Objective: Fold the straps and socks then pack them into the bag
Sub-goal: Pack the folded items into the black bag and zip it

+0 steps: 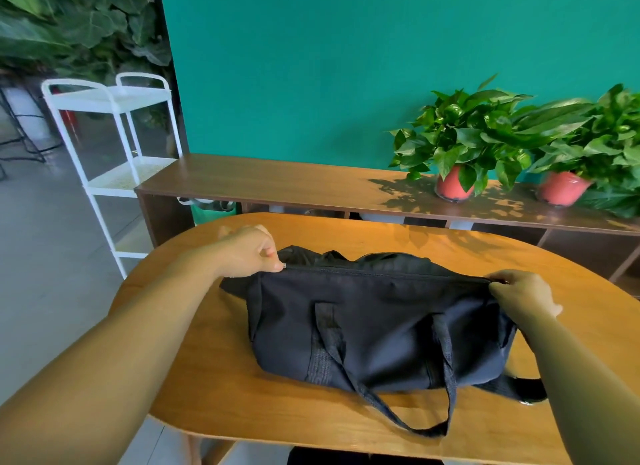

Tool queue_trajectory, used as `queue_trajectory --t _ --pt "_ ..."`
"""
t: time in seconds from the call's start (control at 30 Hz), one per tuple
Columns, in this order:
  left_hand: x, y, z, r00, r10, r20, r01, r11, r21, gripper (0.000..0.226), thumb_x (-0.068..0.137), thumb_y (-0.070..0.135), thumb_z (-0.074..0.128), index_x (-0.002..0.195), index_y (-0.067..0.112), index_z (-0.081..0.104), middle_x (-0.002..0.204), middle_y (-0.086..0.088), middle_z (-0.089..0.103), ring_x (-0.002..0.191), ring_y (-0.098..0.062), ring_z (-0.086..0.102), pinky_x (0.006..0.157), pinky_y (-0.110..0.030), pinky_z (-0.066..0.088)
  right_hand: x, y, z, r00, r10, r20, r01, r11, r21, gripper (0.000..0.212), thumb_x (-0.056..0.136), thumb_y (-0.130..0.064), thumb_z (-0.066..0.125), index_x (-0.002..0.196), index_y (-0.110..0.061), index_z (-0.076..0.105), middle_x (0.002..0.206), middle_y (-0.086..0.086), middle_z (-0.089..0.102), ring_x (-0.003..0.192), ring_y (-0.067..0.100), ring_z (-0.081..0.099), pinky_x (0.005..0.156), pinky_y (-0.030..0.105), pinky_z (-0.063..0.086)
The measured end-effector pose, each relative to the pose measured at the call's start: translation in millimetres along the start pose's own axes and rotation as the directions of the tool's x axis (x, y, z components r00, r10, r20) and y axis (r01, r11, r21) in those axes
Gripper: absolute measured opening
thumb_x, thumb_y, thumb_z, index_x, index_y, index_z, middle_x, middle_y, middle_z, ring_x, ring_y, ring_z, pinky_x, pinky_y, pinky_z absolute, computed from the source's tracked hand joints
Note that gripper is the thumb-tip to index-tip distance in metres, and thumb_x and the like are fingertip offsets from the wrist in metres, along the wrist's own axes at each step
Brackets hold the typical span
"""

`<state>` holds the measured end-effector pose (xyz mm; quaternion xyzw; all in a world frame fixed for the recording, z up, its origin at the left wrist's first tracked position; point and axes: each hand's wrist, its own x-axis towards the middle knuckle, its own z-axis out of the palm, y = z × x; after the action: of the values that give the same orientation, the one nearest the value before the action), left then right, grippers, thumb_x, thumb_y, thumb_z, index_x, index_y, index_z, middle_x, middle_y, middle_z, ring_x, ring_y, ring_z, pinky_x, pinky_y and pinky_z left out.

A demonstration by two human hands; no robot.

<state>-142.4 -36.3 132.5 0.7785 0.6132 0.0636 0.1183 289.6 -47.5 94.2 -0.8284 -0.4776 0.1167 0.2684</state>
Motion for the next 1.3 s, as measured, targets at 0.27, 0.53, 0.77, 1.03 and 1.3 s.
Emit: queue_trajectory --t 0.27,0.53,0.77,1.03,1.3 --pt "-16.8 -8.4 10.9 0.997 -0.046 -0.061 0.034 0.982 -0.185 0.032 0.085 0.055 0.061 0.112 0.039 0.054 0.126 0.019 0.049 0.121 -0.013 0.046 0.106 -0.044 0.026 -2.4 -2.9 1.6 0.982 -0.15 0.112 0.155 0.987 -0.041 0.035 0.077 -0.015 0.057 0.102 -0.038 0.063 0.119 0.006 0.062 0.114 0.032 0.045 0.099 0.05 0.036" --pt "-4.7 8.6 53.7 0.996 0.007 -0.09 0.004 0.993 0.119 0.043 0.075 0.054 0.072 0.109 0.034 0.057 0.146 0.005 0.042 0.13 -0.018 0.041 0.107 -0.042 0.03 -12.3 -11.1 18.5 0.876 -0.351 0.332 0.48 0.709 -0.516 0.063 0.076 -0.04 0.064 0.134 -0.034 0.041 0.144 -0.006 0.036 0.14 0.024 0.014 0.108 0.049 0.015" --pt "-3.6 17.4 41.6 0.978 -0.11 -0.174 0.043 0.935 -0.352 0.017 0.089 0.022 0.065 0.076 0.019 0.054 0.072 -0.003 0.059 0.067 -0.021 0.057 0.057 -0.029 0.04 -4.2 -4.7 3.6 0.903 -0.406 0.141 0.416 0.908 -0.049 0.019 0.076 -0.012 0.064 0.067 -0.025 0.053 0.066 0.0 0.056 0.075 0.03 0.055 0.066 0.036 0.04" --pt "5.6 30.4 18.1 0.961 -0.161 -0.224 0.054 0.906 -0.42 0.01 0.09 0.018 0.065 0.088 0.018 0.055 0.086 0.002 0.058 0.079 -0.016 0.055 0.065 -0.029 0.041 11.4 -13.2 -5.8 0.894 -0.444 0.05 0.444 0.896 0.015 0.019 0.078 -0.011 0.067 0.067 -0.019 0.054 0.065 0.004 0.055 0.072 0.032 0.055 0.062 0.036 0.045" --pt "42.8 20.9 -8.3 0.941 -0.224 -0.254 0.075 0.869 -0.488 0.019 0.087 0.014 0.067 0.073 0.018 0.055 0.071 -0.002 0.055 0.067 -0.018 0.051 0.057 -0.029 0.034 51.3 -50.0 4.5 0.881 -0.473 0.02 0.471 0.88 0.056 0.02 0.078 -0.013 0.07 0.067 -0.019 0.054 0.073 0.007 0.06 0.076 0.028 0.056 0.066 0.036 0.044"
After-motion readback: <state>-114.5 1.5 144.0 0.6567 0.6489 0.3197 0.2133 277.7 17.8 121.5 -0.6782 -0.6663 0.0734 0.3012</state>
